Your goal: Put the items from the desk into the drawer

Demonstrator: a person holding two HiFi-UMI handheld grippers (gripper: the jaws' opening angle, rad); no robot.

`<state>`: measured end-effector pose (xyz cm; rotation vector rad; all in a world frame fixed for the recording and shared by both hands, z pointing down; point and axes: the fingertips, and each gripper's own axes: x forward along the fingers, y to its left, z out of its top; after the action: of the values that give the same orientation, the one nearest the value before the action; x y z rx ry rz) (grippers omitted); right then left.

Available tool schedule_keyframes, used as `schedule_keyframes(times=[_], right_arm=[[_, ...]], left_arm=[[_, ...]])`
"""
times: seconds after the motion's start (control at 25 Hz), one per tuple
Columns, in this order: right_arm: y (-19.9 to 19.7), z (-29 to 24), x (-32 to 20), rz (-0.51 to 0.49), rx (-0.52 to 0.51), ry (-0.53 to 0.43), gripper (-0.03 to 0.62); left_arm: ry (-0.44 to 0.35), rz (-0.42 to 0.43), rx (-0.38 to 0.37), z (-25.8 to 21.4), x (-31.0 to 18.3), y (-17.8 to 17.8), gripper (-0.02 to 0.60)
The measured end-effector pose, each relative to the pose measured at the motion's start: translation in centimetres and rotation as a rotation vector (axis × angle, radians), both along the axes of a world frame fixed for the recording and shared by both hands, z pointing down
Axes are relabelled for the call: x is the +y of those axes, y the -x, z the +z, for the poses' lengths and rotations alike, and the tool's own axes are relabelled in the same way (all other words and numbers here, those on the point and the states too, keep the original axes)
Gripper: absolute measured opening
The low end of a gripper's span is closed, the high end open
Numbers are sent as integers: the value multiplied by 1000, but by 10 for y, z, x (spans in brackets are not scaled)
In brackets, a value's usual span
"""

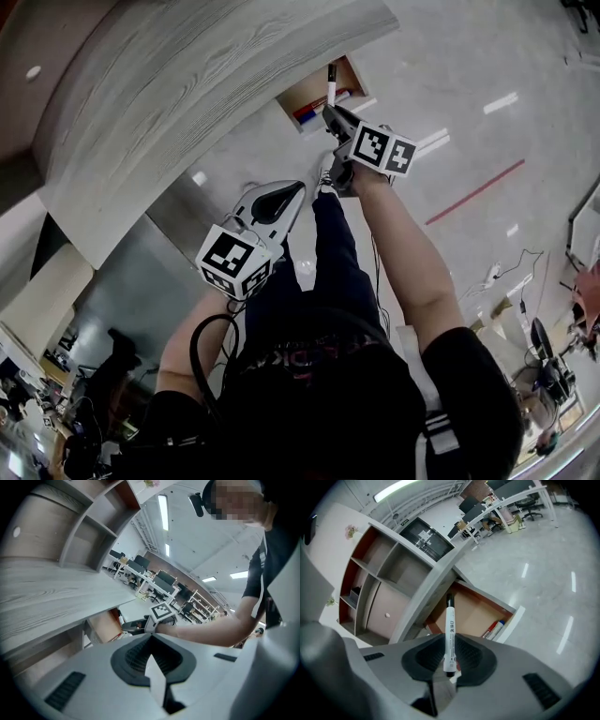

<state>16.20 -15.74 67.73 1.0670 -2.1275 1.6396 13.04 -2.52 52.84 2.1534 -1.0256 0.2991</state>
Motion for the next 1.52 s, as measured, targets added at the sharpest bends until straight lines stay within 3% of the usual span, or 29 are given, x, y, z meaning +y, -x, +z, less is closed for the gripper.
schedule_keyframes(times=[0.2, 0.4, 1.04, 1.32, 1.36, 1.4, 1.52], right_arm=[[31, 5, 1, -10, -11, 60, 78], [35, 16, -10, -5, 4, 110, 80], [42, 32, -25, -91, 138, 120, 86], [25, 34, -31, -91, 130, 110, 101], [22, 32, -34, -89, 120, 100, 94], [20, 27, -37, -86, 109, 83, 48], [17, 6, -41, -92, 78, -4, 20]], left_arm=[[15, -29, 9, 2, 15, 15, 9], [25, -54, 18, 1, 15, 11, 9], [26, -96, 26, 2, 14, 21, 9], [8, -103, 25, 0, 5, 10, 9], [4, -102, 25, 0, 3, 6, 9], [-1, -101, 25, -2, 1, 4, 9], [-22, -92, 22, -8, -4, 2, 9]])
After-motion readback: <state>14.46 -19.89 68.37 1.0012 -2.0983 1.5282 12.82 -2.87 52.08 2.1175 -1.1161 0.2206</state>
